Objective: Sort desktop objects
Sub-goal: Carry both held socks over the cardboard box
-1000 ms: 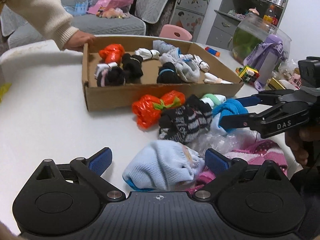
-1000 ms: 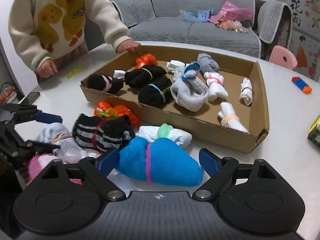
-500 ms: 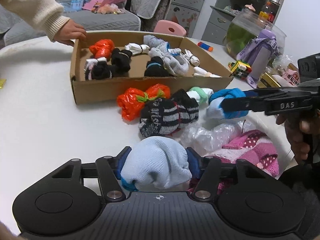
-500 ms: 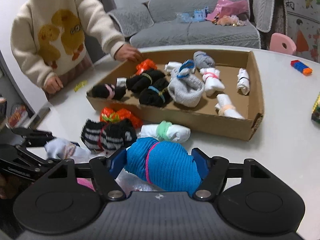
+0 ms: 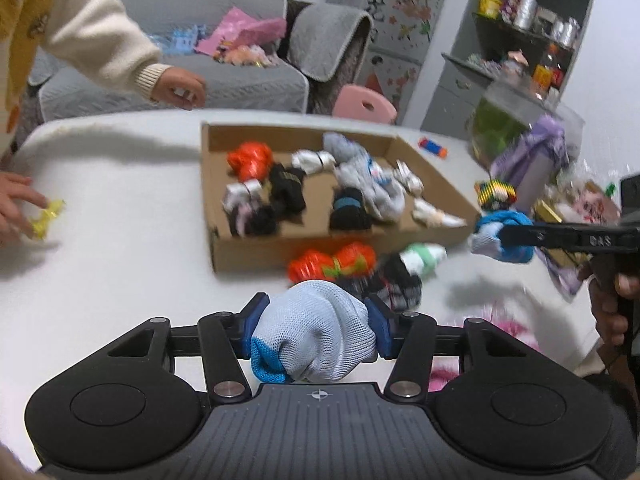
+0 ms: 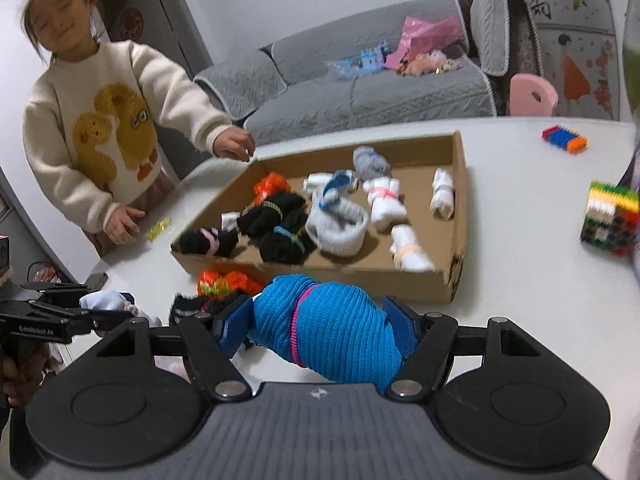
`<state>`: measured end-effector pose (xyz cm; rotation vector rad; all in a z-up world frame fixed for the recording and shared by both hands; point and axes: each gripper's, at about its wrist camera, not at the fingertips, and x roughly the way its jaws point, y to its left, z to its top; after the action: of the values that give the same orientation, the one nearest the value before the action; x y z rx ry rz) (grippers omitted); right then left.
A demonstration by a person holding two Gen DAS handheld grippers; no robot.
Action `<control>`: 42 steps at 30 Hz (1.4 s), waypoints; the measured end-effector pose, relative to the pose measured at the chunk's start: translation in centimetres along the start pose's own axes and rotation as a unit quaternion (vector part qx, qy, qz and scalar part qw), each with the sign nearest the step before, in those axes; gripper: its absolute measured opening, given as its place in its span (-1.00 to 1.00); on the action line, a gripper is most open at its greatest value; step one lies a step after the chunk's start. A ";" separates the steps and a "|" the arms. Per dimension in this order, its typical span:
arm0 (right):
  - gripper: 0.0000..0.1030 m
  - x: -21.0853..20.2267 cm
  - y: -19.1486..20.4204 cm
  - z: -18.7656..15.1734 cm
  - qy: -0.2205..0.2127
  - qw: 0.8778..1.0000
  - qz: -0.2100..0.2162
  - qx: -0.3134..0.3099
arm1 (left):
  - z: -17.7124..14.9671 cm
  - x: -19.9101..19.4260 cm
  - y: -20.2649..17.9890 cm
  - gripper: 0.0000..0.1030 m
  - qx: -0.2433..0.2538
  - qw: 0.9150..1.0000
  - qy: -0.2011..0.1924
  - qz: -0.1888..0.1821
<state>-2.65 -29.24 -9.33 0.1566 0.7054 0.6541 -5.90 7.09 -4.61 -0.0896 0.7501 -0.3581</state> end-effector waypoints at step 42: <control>0.31 3.1 -0.4 13.0 -0.009 0.997 -0.019 -0.072 | 14.2 5.7 -0.4 0.13 0.089 0.992 -0.033 0.082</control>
<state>7.71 -26.64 -1.27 0.0164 0.6406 0.6629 7.53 4.05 2.17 0.1277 0.6519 -0.2637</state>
